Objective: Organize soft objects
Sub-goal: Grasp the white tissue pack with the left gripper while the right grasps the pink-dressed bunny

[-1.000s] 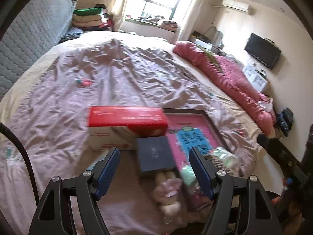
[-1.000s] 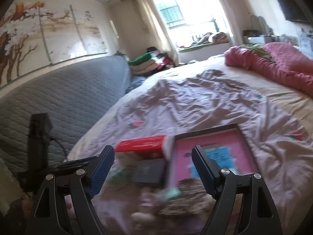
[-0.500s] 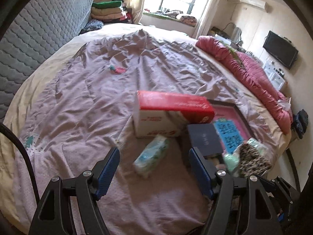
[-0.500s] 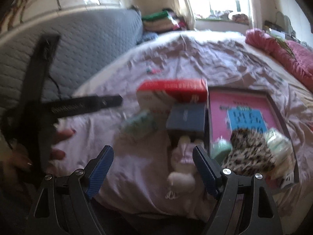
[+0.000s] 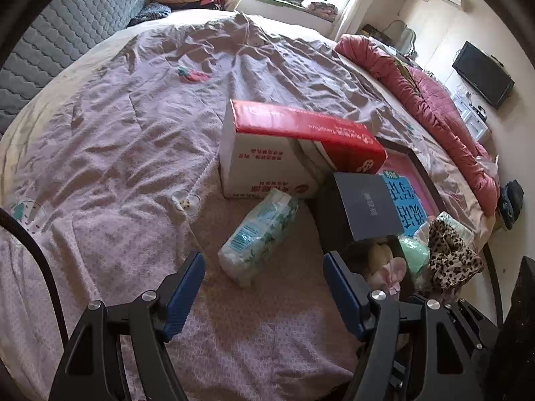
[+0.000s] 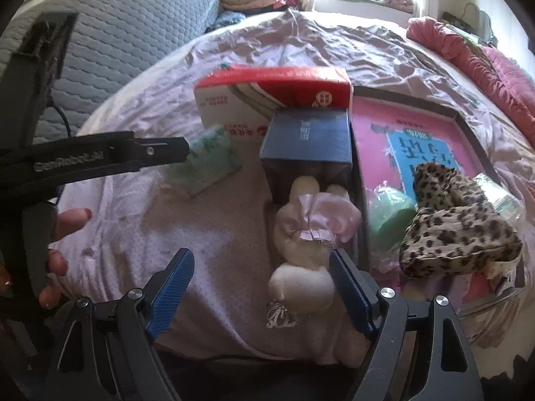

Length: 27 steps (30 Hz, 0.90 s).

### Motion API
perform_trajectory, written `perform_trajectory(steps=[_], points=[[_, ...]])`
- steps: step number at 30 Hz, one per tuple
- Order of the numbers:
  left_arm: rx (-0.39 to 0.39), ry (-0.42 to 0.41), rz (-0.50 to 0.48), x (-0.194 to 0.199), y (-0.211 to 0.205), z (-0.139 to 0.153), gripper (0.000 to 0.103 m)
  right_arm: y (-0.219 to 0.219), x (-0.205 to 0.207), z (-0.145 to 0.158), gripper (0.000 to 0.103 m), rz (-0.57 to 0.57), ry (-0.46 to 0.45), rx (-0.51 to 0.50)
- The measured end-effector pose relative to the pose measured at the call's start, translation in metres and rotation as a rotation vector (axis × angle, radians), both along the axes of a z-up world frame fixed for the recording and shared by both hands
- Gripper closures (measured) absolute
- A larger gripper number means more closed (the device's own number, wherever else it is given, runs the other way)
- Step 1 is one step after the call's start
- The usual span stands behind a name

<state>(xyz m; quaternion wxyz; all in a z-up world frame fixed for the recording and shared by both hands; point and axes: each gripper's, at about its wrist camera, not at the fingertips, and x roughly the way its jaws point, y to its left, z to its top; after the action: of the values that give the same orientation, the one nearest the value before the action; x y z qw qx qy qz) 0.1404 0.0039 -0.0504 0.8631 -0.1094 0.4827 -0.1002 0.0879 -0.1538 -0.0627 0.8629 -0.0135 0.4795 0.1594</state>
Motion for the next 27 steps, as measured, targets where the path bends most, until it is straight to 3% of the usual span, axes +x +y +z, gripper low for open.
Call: perform_trajectory(steps=[6,12,16,23,26,27], points=[[-0.077,0.032,0.016,0.015,0.004,-0.014,0.03,0.003,0.013,-0.022,0.019,-0.029,0.039,-0.078],[-0.056,0.044,0.017,0.026,0.003,-0.023,0.03,0.014,0.028,-0.038,0.016,-0.042,0.085,-0.115],[-0.063,0.062,0.015,0.029,0.004,-0.029,0.03,0.028,0.035,-0.046,0.001,-0.071,0.102,-0.136],[-0.041,0.062,-0.007,0.032,-0.001,-0.033,0.031,0.024,0.048,-0.046,0.001,-0.128,0.152,-0.107],[-0.031,0.059,-0.023,0.033,-0.006,-0.034,0.031,0.012,0.049,-0.039,0.011,-0.163,0.108,-0.031],[-0.024,0.058,-0.026,0.033,-0.007,-0.035,0.031,0.007,0.049,-0.036,0.024,-0.177,0.097,-0.006]])
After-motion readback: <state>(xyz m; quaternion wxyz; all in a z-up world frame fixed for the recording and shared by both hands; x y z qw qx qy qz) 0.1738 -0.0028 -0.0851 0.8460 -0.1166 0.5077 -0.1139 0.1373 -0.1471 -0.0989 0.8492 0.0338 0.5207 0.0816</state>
